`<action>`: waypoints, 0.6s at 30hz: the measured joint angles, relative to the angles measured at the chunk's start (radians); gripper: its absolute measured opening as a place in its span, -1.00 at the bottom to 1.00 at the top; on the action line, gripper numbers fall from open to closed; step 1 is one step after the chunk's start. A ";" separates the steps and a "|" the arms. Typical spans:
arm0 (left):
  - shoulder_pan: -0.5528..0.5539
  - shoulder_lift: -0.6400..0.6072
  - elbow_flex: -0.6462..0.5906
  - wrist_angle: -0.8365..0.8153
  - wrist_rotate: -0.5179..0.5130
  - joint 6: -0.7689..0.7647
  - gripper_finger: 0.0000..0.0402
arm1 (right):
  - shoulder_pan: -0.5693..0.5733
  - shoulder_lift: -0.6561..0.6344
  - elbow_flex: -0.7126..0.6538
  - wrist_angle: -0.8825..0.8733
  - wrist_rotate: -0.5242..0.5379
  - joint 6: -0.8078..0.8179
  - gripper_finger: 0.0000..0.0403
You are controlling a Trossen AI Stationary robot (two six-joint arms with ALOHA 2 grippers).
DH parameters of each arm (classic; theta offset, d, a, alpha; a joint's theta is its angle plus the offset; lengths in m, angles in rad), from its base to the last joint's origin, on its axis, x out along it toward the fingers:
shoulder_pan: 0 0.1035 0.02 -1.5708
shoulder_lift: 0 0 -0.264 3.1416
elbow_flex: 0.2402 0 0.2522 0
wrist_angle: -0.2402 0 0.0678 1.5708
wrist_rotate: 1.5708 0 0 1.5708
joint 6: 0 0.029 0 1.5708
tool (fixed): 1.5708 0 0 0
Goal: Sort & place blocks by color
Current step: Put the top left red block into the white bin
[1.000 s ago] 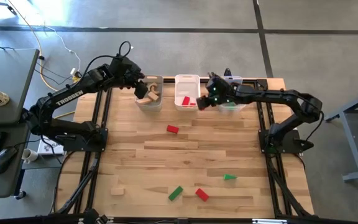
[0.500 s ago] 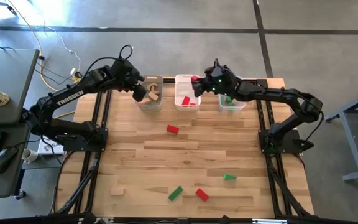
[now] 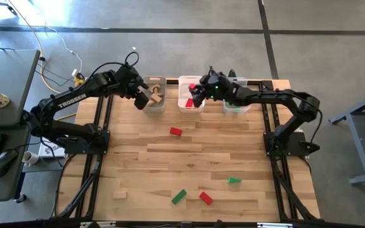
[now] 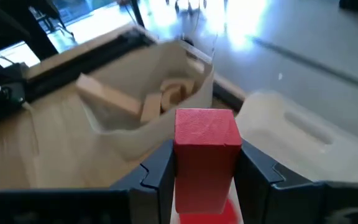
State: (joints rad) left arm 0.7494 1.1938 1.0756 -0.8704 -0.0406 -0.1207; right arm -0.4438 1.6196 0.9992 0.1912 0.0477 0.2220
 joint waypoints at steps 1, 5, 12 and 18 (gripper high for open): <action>-0.002 0.000 0.000 -0.002 0.000 0.000 0.14 | 0.000 0.014 0.000 -0.001 0.000 0.011 -0.48; -0.013 0.000 0.000 -0.006 0.000 0.000 0.14 | 0.000 0.051 0.000 -0.005 -0.001 0.035 -0.48; -0.018 0.000 0.000 -0.007 0.004 -0.006 0.14 | -0.009 0.088 -0.001 -0.084 -0.005 0.106 -0.48; -0.047 0.000 0.000 -0.037 0.007 -0.007 0.14 | -0.024 0.089 -0.001 -0.090 -0.007 0.118 -0.43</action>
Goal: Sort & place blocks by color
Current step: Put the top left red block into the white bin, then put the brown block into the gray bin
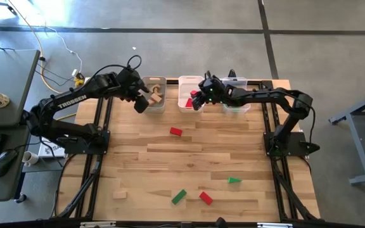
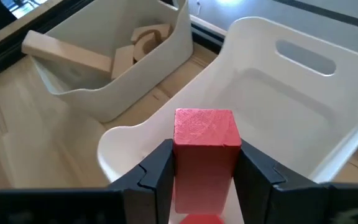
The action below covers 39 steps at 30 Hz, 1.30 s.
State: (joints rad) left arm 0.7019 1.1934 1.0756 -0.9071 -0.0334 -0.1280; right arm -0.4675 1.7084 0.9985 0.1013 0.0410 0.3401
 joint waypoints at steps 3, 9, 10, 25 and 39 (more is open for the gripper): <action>-0.026 0.000 0.000 -0.031 0.000 -0.007 0.14 | -0.012 0.000 0.000 0.000 0.000 0.000 -0.41; -0.087 0.000 0.000 -0.035 0.000 -0.027 0.14 | -0.027 0.000 0.000 0.000 -0.043 0.000 -0.40; -0.096 0.000 0.000 -0.035 -0.001 -0.028 0.14 | -0.027 0.000 0.000 0.000 -0.044 0.000 -0.40; -0.174 0.000 0.000 -0.035 -0.004 -0.052 0.14 | -0.027 0.000 0.016 0.006 -0.053 0.068 0.06; -0.346 0.000 0.000 -0.185 -0.004 -0.152 0.14 | -0.005 -0.001 0.172 -0.168 -0.257 0.052 0.07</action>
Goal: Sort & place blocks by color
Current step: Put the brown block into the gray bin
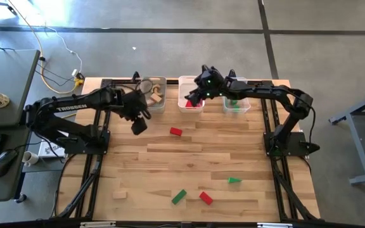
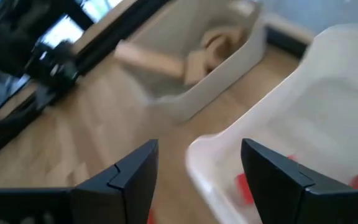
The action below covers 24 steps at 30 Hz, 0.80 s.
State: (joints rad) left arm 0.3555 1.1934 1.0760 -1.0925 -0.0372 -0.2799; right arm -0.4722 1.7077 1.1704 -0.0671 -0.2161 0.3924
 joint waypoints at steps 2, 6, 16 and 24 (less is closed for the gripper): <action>-0.040 0.000 0.000 -0.038 0.000 -0.006 0.14 | 0.018 0.000 0.015 -0.048 -0.026 0.000 0.07; -0.126 0.000 0.000 -0.086 0.001 -0.025 0.14 | 0.072 0.000 0.045 -0.139 -0.035 0.021 0.07; -0.368 0.000 0.000 -0.148 0.074 -0.133 0.14 | 0.255 0.000 0.087 -0.206 0.095 0.134 0.07; -0.668 0.000 0.000 -0.133 0.046 -0.247 0.14 | 0.407 0.000 0.087 -0.199 0.194 0.325 0.07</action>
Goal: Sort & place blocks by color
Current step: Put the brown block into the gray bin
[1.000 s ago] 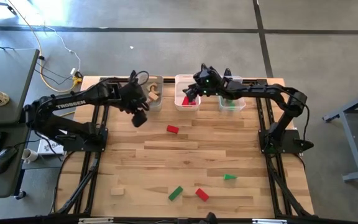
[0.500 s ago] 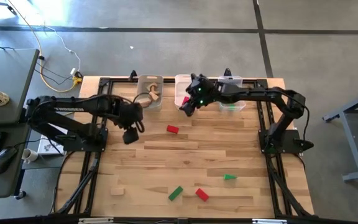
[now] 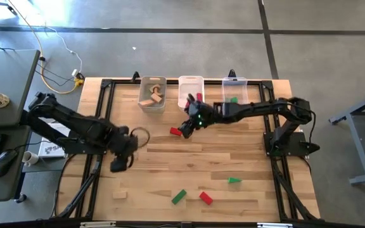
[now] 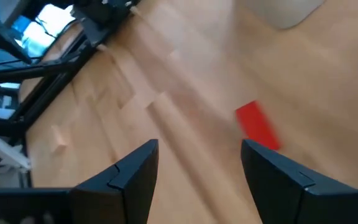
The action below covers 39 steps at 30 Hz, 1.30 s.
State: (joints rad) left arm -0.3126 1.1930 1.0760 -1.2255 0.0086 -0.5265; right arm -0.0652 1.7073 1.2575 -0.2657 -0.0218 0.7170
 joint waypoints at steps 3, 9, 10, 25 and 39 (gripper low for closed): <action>-0.119 0.000 0.000 0.027 -0.048 -0.069 0.14 | 0.068 0.000 0.000 0.008 0.045 0.051 0.07; -0.322 0.000 0.000 0.060 -0.157 -0.238 0.14 | 0.171 0.000 0.000 0.008 0.144 0.148 0.07; -0.352 0.000 0.000 0.065 -0.176 -0.265 0.14 | 0.184 0.000 0.000 0.008 0.159 0.163 0.07; -0.621 0.148 0.001 0.140 -0.256 -0.498 0.14 | 0.288 0.000 0.000 0.008 0.277 0.248 0.07; -0.688 0.351 0.001 0.273 -0.199 -0.596 0.14 | 0.316 0.000 0.000 0.008 0.278 0.254 0.07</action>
State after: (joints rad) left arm -1.0011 1.5437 1.0767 -0.9522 -0.1900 -1.1229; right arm 0.2512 1.7073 1.2575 -0.2581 0.2558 0.9715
